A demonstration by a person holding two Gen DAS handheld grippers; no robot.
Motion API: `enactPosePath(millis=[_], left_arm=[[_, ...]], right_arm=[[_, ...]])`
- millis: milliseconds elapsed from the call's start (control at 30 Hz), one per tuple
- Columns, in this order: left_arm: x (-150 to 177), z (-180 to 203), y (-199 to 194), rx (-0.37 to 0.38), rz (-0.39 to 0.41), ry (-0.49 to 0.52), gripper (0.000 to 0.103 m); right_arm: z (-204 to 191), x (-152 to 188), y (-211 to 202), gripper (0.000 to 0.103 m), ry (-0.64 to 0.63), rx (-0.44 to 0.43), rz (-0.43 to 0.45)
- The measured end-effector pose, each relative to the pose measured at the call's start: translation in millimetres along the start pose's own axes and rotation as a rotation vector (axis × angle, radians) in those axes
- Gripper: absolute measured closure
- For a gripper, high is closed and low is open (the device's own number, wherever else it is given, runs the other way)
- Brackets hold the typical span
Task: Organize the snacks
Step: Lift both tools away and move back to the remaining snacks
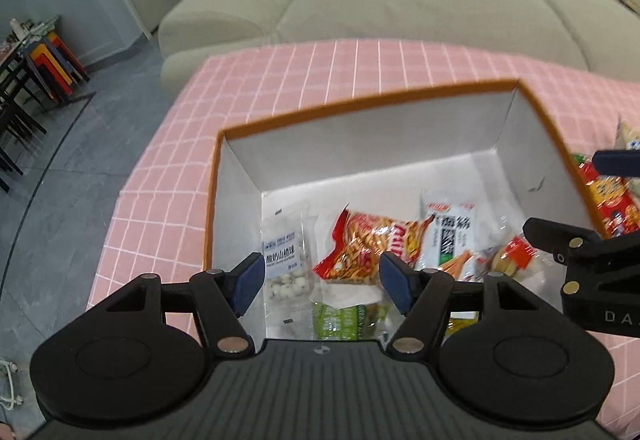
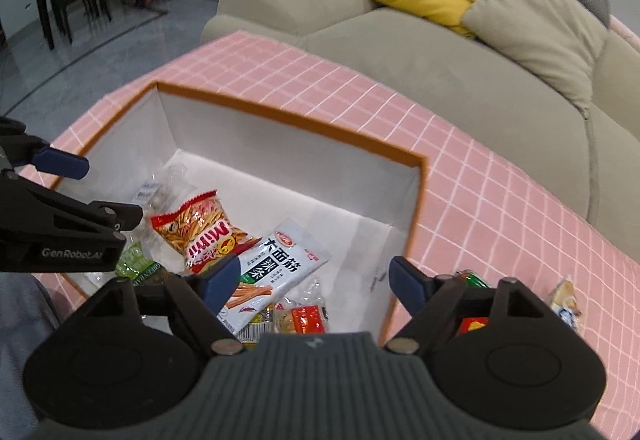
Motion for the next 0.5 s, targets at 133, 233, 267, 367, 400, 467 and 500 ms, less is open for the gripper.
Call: enactPosePath(millis=[133, 233, 267, 367, 400, 467, 500], left_arm=[[-0.5, 1.7, -21.0, -0.011, 0.062, -0.026, 0.026], [1.4, 3.8, -34.3, -0.016, 0.098, -0.056, 0.025], [1.7, 4.2, -37.7, -0.014, 0.106, -0.065, 0.025], [5.2, 8.0, -48.3, -0.002, 0.134, -0.087, 0.025], [6.5, 9.7, -51.6, 0.003, 0.143, -0.094, 0.025], [9.8, 13.0, -58.0, 0.02, 0.161, -0.106, 0.025], [11.7, 15.2, -61.0, 0.028, 0.168, -0.11, 0.025]], right_arm=[[4.1, 2.3, -22.6, 0.023, 0.043, 0.013, 0.048], [4.3, 6.0, -40.4, 0.023, 0.066, 0.022, 0.091], [4.5, 7.2, -46.7, 0.023, 0.072, 0.025, 0.107], [3.5, 12.2, -63.5, 0.022, 0.085, 0.034, 0.151], [4.2, 14.6, -69.7, 0.021, 0.092, 0.038, 0.164], [6.0, 19.8, -80.6, 0.021, 0.11, 0.043, 0.187], [7.9, 22.6, -85.5, 0.021, 0.123, 0.046, 0.198]])
Point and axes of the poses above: each gripper's, at about its wrist camera, not at the fingertips, and y roughly the way its jaws point, z to its right, x to its underside, the point moved 1 cm from there along y, roughly the way its jaws point, and after that the axes turned 15 degrees about z, right-handed, at the moved point
